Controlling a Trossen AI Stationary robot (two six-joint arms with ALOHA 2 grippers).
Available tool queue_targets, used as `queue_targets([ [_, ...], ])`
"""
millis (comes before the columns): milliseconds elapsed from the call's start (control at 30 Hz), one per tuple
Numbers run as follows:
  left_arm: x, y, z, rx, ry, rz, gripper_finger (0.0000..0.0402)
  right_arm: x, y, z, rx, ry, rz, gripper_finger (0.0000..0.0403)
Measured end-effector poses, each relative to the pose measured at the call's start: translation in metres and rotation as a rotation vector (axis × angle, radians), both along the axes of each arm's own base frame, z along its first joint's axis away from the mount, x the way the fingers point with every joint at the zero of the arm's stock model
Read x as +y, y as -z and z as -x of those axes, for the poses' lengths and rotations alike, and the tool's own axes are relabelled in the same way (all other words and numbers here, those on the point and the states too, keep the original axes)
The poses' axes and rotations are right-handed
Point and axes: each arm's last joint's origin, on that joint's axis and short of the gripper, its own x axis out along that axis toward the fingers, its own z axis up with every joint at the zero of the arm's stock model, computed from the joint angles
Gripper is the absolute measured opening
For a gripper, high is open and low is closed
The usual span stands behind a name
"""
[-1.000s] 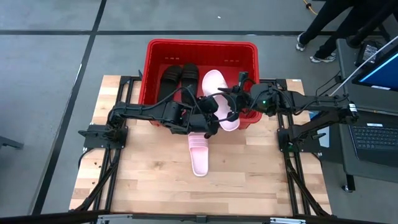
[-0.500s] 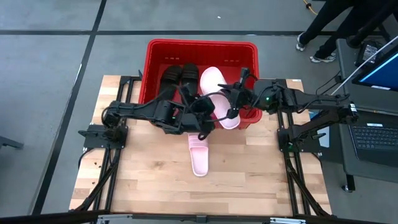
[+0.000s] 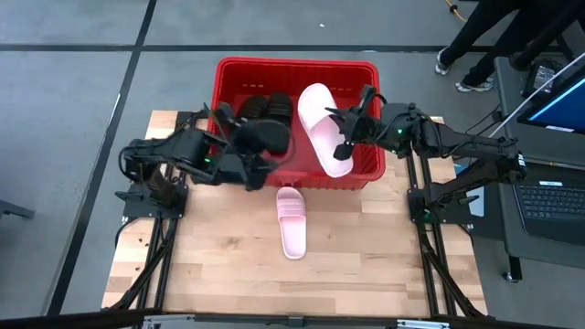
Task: Pick and place slides into bin
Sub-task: Put the left pink slipper into the red bin
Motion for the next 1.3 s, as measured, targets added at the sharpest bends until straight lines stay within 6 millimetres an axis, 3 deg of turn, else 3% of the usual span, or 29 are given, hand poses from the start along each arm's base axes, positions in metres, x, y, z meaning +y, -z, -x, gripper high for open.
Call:
queue_targets([
  [167,0.0,-0.002,0.024,-0.018,0.011,-0.011,0.0044,-0.015,0.002,0.001,-0.044,-0.003,-0.084,0.0013],
  [300,0.003,0.009,0.046,-0.044,-0.022,-0.008,0.0006,-0.027,0.006,-0.003,-0.067,-0.012,-0.142,0.0013],
  [700,0.002,0.088,0.107,-0.189,0.011,0.05,0.0001,-0.076,0.036,-0.04,-0.053,0.072,-0.151,0.0013],
  [967,0.013,0.105,0.155,-0.287,0.172,0.085,0.0001,-0.114,0.06,-0.055,-0.041,0.142,-0.164,0.0013],
  [1300,0.03,0.121,0.19,-0.36,0.461,0.046,0.0001,-0.142,0.088,-0.069,-0.006,0.195,-0.179,0.0013],
])
